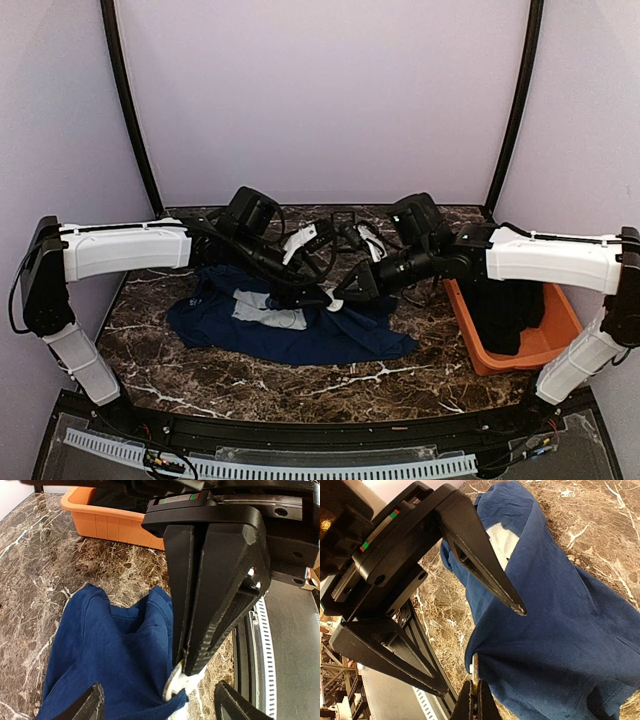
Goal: Pin the brooch onto the clothing
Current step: Pin the brooch onto the flattened clothing.
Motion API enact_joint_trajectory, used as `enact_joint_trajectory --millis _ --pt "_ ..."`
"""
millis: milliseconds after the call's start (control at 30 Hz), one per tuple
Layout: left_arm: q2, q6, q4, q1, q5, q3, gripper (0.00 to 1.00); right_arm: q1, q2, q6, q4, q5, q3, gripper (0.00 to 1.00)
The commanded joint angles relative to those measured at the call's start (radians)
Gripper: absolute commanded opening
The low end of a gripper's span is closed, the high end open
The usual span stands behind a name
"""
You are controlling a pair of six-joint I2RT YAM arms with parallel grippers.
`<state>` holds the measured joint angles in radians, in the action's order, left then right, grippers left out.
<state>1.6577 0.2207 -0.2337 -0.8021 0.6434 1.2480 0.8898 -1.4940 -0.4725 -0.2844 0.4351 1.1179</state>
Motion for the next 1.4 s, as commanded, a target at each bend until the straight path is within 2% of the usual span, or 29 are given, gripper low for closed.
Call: enact_joint_trajectory --millis 0,233,900,1067,1233,1367 --pt "-0.036 0.009 -0.022 -0.001 0.02 -0.015 0.73 0.009 0.002 0.004 0.039 0.03 -0.006 0.0" --pt "-0.042 0.029 -0.045 -0.002 -0.014 -0.019 0.6 0.009 0.007 0.012 0.054 0.056 -0.015 0.0" --pt "-0.036 0.024 -0.051 -0.001 0.038 -0.015 0.57 0.009 0.02 0.012 0.087 0.089 -0.024 0.0" --pt "-0.033 0.026 -0.057 -0.002 0.04 -0.013 0.53 0.009 0.019 0.015 0.087 0.096 -0.023 0.0" --pt "-0.027 0.017 -0.052 -0.003 0.038 -0.012 0.41 0.009 0.017 0.009 0.097 0.111 -0.028 0.0" --pt "-0.018 0.002 -0.045 -0.003 0.045 -0.007 0.4 0.009 0.014 0.0 0.117 0.129 -0.034 0.0"
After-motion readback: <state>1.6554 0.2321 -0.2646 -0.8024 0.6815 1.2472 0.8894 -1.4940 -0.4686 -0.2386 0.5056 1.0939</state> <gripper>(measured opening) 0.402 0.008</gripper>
